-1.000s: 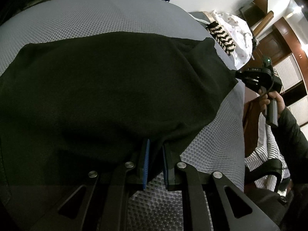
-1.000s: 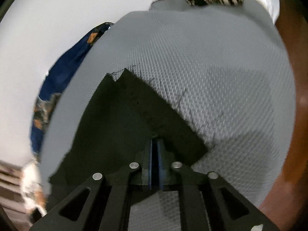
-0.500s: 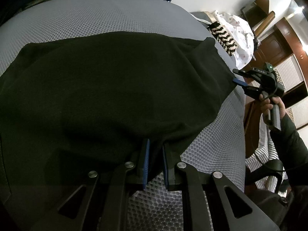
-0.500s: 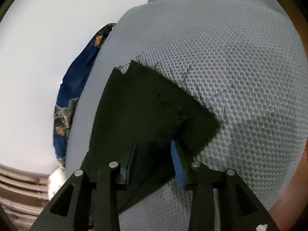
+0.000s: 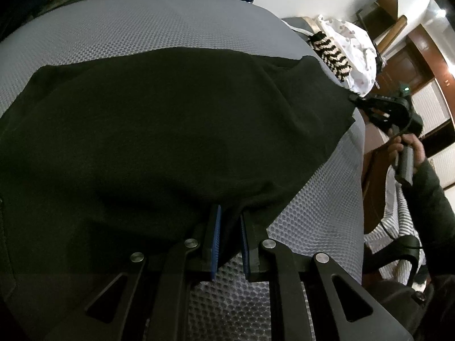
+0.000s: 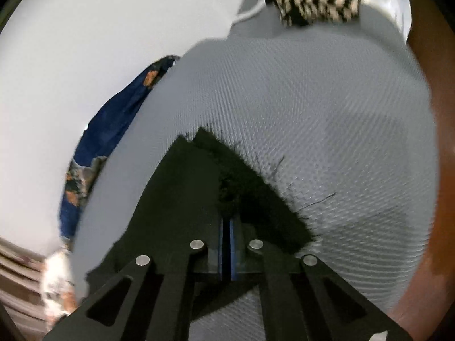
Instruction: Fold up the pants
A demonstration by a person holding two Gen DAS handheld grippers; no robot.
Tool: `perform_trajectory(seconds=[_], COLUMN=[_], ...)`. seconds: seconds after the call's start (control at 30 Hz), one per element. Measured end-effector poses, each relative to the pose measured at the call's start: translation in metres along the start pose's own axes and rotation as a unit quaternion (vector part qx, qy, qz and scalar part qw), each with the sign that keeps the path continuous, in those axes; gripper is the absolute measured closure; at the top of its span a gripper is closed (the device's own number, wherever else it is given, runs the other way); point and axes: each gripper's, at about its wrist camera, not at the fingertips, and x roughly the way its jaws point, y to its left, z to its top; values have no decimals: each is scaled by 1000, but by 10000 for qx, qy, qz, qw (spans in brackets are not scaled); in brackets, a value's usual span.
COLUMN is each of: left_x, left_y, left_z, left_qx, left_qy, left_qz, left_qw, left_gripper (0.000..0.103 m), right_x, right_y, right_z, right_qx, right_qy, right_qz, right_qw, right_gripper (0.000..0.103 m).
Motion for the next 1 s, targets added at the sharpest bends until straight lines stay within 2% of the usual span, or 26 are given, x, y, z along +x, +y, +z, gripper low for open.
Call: perform_trajectory(seconds=[0.07, 0.17, 0.3, 0.4, 0.43, 0.57, 0.6, 0.73, 0.8, 1.0], left_x=[0, 1, 1, 0, 0, -6, -11, -33, -43, -54], left_y=[-2, -3, -4, -4, -4, -4, -4, -2, 3, 32], left_z=[0, 0, 1, 0, 0, 3, 3, 7, 10, 22], left_qx=[51, 121, 176, 202, 199, 175, 200, 265, 196, -417], left_qy=[15, 36, 92, 120, 134, 159, 123, -136, -310, -624], left_qz=[-9, -31, -23, -12, -21, -62, -86, -101, -32, 185], left_qw=[10000, 9999, 9998, 9997, 9997, 9997, 9997, 9995, 9993, 9970], left_gripper=[89, 89, 89, 88, 88, 83, 82, 74, 68, 68], right_x=[-9, -4, 9, 11, 11, 5, 0, -8, -1, 52], right_y=[-2, -13, -25, -30, -30, -24, -22, -5, 8, 40], right_z=[-3, -10, -17, -14, -13, -3, 0, 30, 46, 96], right_qx=[-111, -103, 17, 150, 182, 122, 114, -291, -427, -553], right_qy=[-109, -11, 177, 226, 270, 382, 299, 229, 370, 1033], right_qz=[-240, -474, -647, -599, -584, -571, -583, -196, 29, 529], right_qw=[9996, 9988, 9977, 9978, 9978, 9976, 9978, 9991, 9984, 9917], right_gripper=[101, 101, 101, 102, 100, 78, 78, 78, 78, 78])
